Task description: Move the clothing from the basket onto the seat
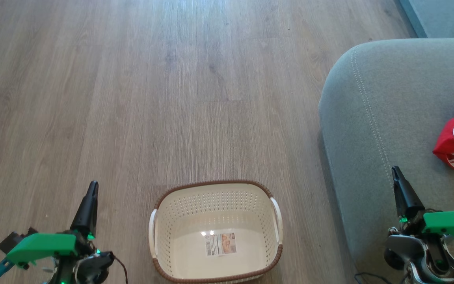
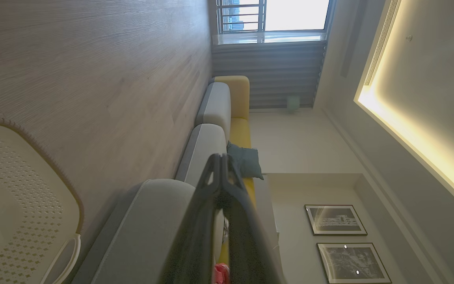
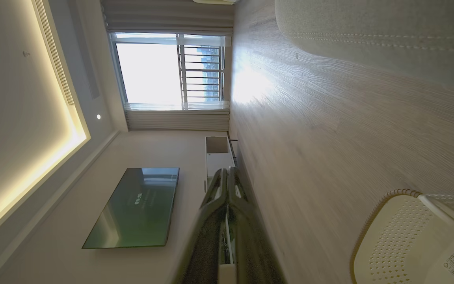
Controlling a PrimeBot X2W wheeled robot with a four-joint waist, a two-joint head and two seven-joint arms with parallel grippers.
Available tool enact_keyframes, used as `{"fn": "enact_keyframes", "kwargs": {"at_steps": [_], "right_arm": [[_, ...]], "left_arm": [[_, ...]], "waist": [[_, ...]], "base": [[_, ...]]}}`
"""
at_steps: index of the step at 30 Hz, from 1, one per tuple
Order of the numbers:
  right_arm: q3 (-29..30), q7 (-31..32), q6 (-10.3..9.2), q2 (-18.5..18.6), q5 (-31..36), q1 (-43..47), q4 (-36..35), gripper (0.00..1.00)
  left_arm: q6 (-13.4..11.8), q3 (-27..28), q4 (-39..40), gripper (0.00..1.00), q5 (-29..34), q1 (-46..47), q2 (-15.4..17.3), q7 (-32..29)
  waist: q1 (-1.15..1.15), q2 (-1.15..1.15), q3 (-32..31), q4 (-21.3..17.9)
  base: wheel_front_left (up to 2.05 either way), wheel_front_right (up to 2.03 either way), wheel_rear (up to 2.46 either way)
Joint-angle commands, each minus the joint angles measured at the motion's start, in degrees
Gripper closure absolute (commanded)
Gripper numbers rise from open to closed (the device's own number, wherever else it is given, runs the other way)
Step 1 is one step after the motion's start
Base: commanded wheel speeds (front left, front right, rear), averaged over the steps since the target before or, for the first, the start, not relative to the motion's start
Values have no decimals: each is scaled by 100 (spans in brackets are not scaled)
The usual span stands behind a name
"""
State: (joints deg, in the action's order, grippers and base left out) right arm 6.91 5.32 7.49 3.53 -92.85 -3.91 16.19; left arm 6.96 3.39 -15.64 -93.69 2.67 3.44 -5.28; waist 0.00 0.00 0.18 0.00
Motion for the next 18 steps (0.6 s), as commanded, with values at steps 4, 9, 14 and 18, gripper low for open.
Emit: {"fn": "enact_keyframes", "kwargs": {"at_steps": [4, 9, 14, 18], "right_arm": [[-103, 64, 0, -16, 15, -221, -220, 100], [-98, 68, 0, -20, 19, -221, -220, 100], [-94, 72, 0, -23, 23, -222, -219, 100], [-90, 75, 0, -25, 26, -222, -219, 100]], "left_arm": [[53, 196, 164, 100, 55, 342, 29, -26], [53, 203, 164, 100, 61, 342, 24, -33], [53, 211, 164, 100, 67, 343, 19, -39], [53, 216, 164, 100, 72, 343, 15, -43]], "waist": [[0, 0, 0, 0], [0, 0, 0, 0], [0, 0, 0, 0], [0, 0, 0, 0]], "base": [[0, 0, 0], [0, 0, 0], [0, 0, 0], [0, 0, 0]]}}
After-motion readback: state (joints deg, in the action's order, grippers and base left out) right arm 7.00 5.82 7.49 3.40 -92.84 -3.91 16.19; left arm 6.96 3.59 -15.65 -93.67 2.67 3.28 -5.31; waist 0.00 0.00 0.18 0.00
